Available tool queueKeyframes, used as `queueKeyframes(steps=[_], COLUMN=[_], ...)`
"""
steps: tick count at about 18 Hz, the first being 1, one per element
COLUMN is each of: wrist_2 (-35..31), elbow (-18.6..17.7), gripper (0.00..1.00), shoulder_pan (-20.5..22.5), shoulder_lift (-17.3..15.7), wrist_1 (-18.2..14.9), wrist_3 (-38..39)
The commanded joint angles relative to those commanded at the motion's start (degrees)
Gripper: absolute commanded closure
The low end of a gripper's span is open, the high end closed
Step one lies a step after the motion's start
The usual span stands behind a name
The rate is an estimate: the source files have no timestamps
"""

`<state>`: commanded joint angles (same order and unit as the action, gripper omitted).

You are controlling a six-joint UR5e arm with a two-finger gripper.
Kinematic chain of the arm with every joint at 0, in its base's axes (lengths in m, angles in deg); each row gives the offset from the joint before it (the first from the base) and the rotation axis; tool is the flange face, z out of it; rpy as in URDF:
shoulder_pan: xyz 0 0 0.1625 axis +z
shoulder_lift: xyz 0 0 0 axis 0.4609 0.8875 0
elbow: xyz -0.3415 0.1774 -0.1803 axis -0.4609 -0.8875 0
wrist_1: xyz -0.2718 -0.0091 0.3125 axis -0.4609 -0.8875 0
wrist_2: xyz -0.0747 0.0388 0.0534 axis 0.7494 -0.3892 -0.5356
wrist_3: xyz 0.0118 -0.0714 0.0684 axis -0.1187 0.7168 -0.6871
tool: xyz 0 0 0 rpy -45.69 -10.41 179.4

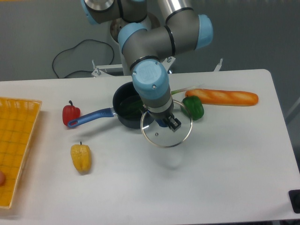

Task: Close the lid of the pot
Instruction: 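Carry the glass lid over the dark blue pot and tilt it down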

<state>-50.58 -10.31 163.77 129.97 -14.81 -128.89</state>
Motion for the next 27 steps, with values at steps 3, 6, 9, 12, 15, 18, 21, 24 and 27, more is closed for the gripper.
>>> queueKeyframes(steps=[3,6,9,12,15,18,21,24,27], wrist_2=[-3.16,-6.06,-6.68,-8.53,-8.71,-8.71,-7.92,-6.43,-5.10], elbow=[-1.66,-4.91,-6.23,-7.82,-8.53,-8.79,-9.75,-11.86,-12.30], gripper=[0.62,0.61,0.61,0.61,0.61,0.61,0.61,0.61,0.61], shoulder_pan=[-2.28,-4.39,-5.27,-6.77,-7.91,-8.97,-10.46,-10.64,-10.73], shoulder_lift=[-2.28,-4.83,-5.72,-6.42,-6.77,-6.69,-6.25,-6.25,-6.16], wrist_1=[-3.42,-5.45,-6.85,-8.70,-9.15,-9.06,-8.53,-5.82,-4.93], wrist_3=[0.17,0.35,0.44,0.70,1.14,2.98,5.88,5.98,6.15])
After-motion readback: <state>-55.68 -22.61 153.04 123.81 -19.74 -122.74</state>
